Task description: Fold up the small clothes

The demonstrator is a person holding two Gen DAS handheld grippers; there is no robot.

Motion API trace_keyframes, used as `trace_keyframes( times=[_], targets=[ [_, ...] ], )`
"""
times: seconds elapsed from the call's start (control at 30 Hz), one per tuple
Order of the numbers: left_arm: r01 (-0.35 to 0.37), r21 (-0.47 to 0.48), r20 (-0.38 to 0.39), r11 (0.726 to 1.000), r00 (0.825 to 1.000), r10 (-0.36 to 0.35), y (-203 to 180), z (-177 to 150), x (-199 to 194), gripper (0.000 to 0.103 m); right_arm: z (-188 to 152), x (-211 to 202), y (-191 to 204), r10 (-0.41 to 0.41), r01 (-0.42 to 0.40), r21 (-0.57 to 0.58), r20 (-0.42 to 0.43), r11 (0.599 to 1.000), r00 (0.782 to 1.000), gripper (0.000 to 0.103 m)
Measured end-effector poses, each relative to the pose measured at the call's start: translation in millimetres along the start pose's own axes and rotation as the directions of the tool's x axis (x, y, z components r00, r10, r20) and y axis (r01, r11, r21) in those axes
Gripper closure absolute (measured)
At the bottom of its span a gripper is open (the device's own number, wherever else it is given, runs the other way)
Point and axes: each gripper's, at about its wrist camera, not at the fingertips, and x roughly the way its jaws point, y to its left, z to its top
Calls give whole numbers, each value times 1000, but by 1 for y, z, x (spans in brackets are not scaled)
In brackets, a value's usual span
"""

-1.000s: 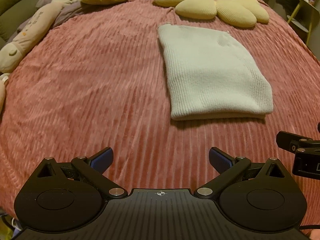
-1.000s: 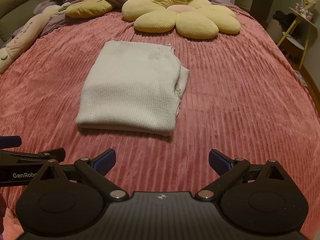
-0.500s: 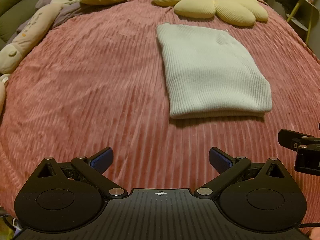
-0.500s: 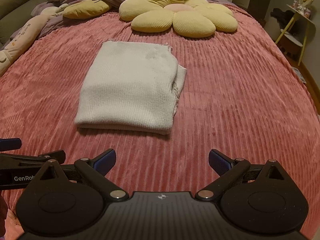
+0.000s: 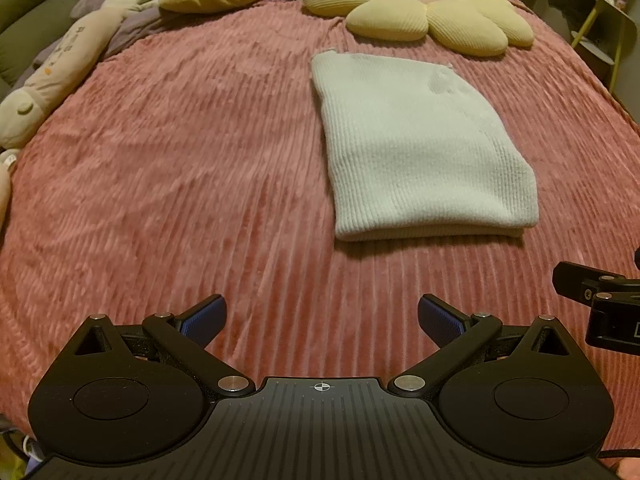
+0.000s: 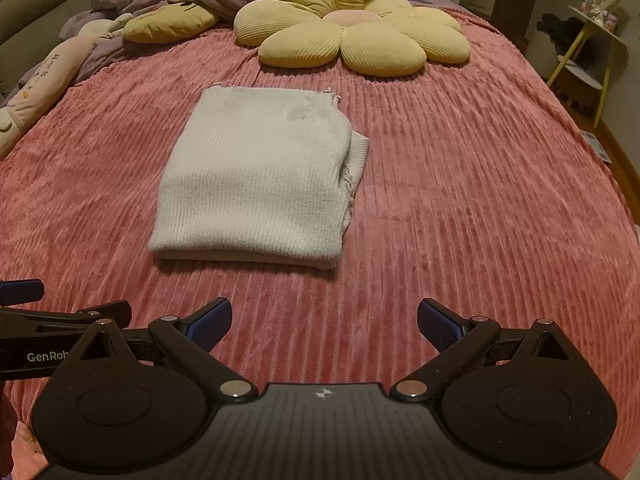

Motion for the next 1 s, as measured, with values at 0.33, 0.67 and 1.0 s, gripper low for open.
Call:
trace_keyframes(
  times=[0.33,0.67,1.0],
  targets=[
    [-3,1,0,1000,1000,3,-1,1,-1,0,0,-2,-1,3,-3,13,4,1000,1000,4],
    [-5,1,3,1000,1000,5,-2,1,-2,0,-1,-3,0,2,-2,15,5,1000,1000,4],
    [-1,-1,1,1000,1000,1,-1,1,-2,0,-1,-4,0,3,-3,18,7,1000,1000,4]
  ],
)
